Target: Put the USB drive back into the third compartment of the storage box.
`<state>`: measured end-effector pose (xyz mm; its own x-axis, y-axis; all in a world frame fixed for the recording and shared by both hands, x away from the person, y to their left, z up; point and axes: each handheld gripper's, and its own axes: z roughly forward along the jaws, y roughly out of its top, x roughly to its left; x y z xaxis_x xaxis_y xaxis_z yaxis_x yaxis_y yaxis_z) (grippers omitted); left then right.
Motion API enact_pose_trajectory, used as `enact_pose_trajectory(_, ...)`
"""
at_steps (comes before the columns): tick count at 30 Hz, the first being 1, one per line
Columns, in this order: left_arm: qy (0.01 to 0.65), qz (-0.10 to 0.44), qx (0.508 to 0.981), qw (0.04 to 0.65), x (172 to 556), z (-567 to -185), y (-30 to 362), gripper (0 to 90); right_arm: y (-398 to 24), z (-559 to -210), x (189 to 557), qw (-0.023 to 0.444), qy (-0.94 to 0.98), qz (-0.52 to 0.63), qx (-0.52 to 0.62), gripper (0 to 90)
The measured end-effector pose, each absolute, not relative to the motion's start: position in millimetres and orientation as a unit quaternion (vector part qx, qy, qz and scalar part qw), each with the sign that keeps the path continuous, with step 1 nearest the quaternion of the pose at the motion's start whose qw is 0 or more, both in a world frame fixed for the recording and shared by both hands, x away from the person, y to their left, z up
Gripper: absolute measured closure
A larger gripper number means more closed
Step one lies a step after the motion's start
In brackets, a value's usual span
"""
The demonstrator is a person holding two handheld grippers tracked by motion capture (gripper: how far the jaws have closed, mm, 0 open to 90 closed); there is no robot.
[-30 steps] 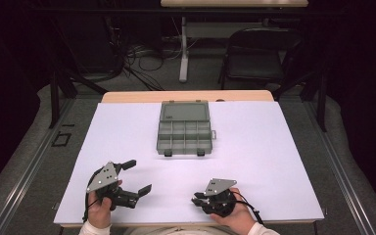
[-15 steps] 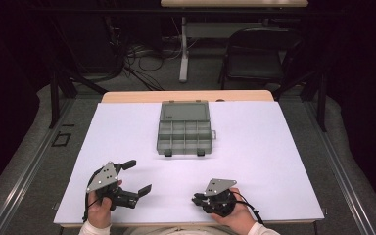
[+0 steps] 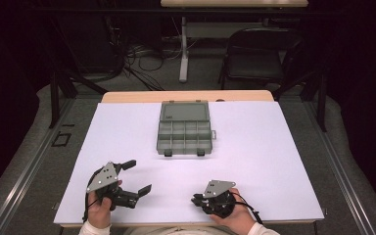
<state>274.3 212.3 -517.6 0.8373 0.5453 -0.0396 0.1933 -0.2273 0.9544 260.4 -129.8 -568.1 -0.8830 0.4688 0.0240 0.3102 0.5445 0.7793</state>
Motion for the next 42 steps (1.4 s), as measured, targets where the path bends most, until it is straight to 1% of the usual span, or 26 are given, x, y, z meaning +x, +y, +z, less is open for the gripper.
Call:
enact_pose_trajectory(13, 0.240, 0.154, 0.768, 0.573, 274.2, -517.5, 212.5, 2.4, -131.3, -565.2, 260.3, 0.096, 0.869, 0.430, 0.223, 79.3)
enact_pose_trajectory(30, 0.242, 0.154, 0.768, 0.573, 274.4, -517.9, 212.2, 2.4, -138.3, -558.0, 264.7, 0.088, 0.855, 0.452, 0.238, 79.4)
enact_pose_trajectory(37, 0.242, 0.156, 0.769, 0.570, 274.2, -517.7, 212.2, 2.4, -139.5, -554.1, 264.9, 0.076, 0.850, 0.463, 0.242, 79.4)
enact_pose_trajectory(42, 0.243, 0.155, 0.770, 0.570, 274.3, -517.8, 212.1, 2.4, -138.4, -551.0, 263.7, 0.079, 0.848, 0.464, 0.245, 79.4)
